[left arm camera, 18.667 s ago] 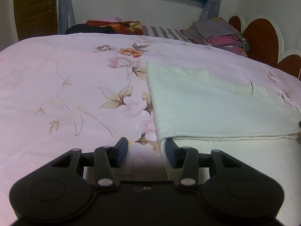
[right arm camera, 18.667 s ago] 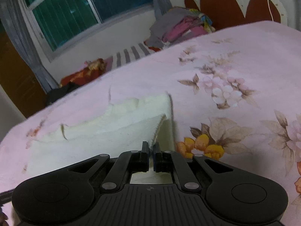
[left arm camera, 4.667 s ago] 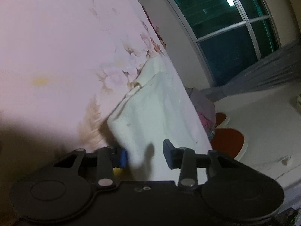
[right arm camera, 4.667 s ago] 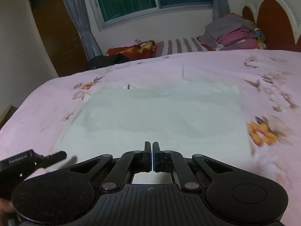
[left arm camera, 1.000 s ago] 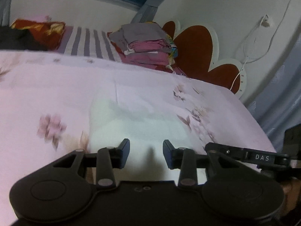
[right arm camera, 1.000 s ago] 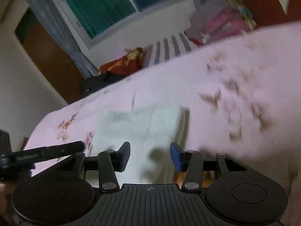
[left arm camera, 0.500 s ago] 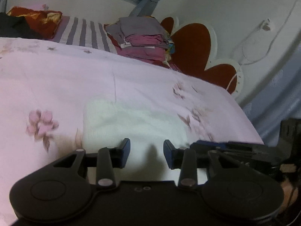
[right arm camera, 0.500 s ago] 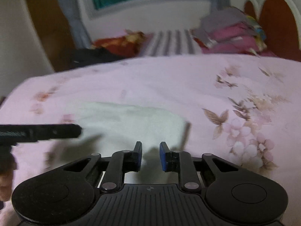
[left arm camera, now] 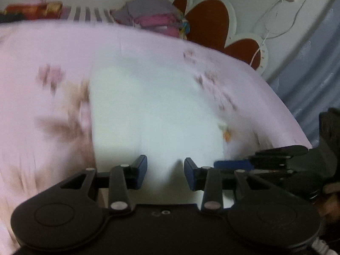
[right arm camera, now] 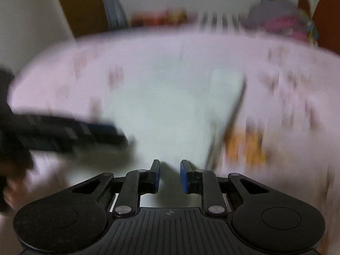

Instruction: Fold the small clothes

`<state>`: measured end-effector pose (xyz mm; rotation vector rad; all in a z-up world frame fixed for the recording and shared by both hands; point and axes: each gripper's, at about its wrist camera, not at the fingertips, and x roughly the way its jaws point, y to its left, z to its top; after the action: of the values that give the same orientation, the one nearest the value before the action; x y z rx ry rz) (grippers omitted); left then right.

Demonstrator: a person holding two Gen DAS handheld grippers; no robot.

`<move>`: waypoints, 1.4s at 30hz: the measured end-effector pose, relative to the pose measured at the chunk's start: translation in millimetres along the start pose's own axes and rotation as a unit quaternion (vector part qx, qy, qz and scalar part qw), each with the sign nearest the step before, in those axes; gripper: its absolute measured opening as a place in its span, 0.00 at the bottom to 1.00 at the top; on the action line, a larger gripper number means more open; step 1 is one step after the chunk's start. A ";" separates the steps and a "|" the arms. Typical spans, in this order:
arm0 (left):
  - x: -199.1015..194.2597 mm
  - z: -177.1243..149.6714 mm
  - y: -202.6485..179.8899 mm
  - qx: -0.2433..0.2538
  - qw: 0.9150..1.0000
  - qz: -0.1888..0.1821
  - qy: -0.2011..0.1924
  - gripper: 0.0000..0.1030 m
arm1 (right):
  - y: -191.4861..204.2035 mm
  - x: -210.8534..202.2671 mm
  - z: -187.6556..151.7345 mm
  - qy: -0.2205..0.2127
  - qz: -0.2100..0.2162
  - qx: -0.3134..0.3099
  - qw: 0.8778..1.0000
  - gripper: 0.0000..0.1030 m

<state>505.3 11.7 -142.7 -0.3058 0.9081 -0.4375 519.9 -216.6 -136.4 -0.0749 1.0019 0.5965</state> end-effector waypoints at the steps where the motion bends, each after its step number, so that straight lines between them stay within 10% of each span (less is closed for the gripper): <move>1: -6.3 -11.8 -0.4 -0.001 1.000 -0.001 -0.005 0.37 | 5.6 -5.0 -10.7 -0.018 -0.008 -0.007 1.000 0.20; 11: -38.3 -32.8 -4.8 0.016 1.000 0.007 0.001 0.38 | 27.1 -27.6 -38.8 0.007 -0.029 0.009 1.000 0.20; 15: -55.9 -23.9 1.4 0.006 0.998 0.042 -0.050 0.68 | 24.2 -54.2 -26.2 -0.053 -0.022 0.040 0.998 0.20; 19: -27.6 -22.1 16.8 -0.005 0.996 0.082 0.023 0.60 | 18.2 -18.3 -29.6 0.014 -0.046 0.047 0.998 0.20; 23: -45.7 -17.8 18.7 -0.012 0.998 0.065 -0.009 0.76 | 15.1 -39.6 -26.5 -0.028 -0.052 0.075 0.995 0.22; 26: -51.5 -4.4 28.8 -0.041 0.996 0.064 -0.043 0.83 | -5.5 -55.3 -24.4 -0.097 -0.050 0.135 0.985 0.84; 37: -10.2 47.5 49.4 -0.132 0.990 0.029 -0.047 0.76 | -99.0 4.1 22.4 -0.093 0.132 0.304 0.939 0.73; 42: 1.5 45.3 49.6 -0.094 0.988 0.125 -0.013 0.68 | -116.8 12.0 25.2 -0.075 0.079 0.292 0.950 0.61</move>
<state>554.5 57.4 -138.9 -0.3642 0.9509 -0.1159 602.8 -301.1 -156.4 0.5715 1.0067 0.4217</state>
